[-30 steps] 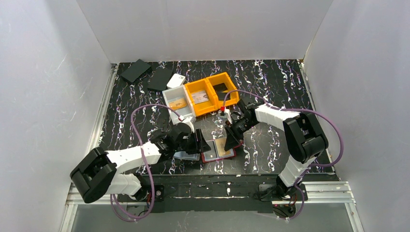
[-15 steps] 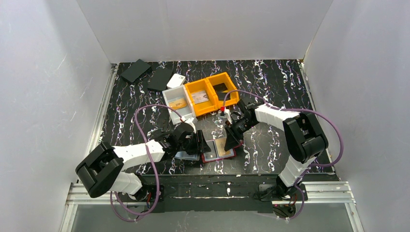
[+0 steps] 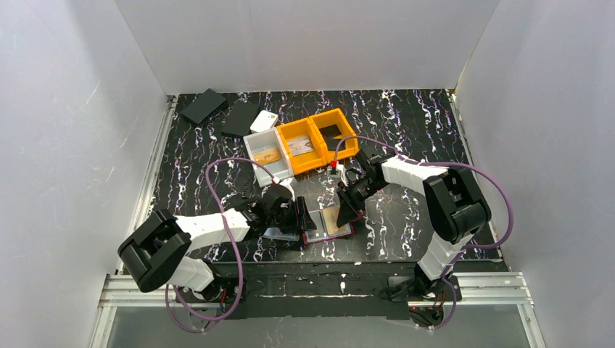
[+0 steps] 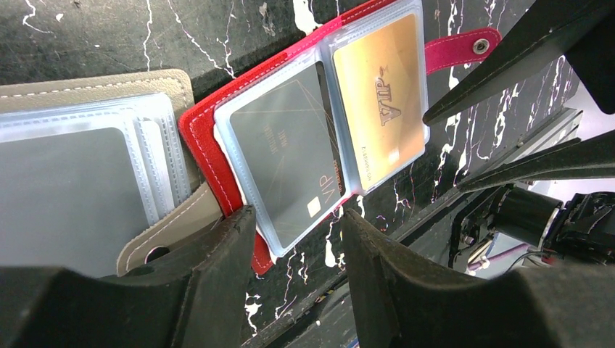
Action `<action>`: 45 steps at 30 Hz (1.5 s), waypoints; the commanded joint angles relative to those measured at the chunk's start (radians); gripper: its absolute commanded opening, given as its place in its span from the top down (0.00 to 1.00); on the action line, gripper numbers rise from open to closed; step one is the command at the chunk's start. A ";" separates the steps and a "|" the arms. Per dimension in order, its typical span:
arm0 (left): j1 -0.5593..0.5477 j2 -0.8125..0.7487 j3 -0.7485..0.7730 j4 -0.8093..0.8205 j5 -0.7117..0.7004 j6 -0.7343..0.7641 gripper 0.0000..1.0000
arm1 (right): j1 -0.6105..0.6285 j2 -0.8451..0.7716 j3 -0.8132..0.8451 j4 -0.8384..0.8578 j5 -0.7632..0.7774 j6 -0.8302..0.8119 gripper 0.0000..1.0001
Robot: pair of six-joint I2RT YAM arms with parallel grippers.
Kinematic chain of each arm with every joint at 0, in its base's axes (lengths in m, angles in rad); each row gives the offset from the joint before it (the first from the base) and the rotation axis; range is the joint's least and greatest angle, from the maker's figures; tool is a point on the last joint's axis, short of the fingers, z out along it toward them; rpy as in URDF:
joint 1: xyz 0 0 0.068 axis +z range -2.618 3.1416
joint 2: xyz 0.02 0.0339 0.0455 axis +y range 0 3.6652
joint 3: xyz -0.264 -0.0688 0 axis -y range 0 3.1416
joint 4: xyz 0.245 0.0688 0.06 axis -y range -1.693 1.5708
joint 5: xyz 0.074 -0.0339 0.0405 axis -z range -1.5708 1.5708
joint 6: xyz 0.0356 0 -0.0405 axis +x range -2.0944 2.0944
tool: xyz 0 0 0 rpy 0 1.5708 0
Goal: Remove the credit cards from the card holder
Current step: Remove the credit card from the card holder.
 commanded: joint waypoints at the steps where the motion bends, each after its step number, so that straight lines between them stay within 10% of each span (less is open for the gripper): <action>1: 0.005 0.010 0.039 -0.037 -0.009 0.013 0.53 | 0.000 0.007 -0.002 -0.011 -0.011 -0.009 0.48; 45: 0.005 0.070 0.132 -0.126 0.001 0.018 0.52 | 0.000 0.018 0.000 -0.015 -0.007 -0.012 0.48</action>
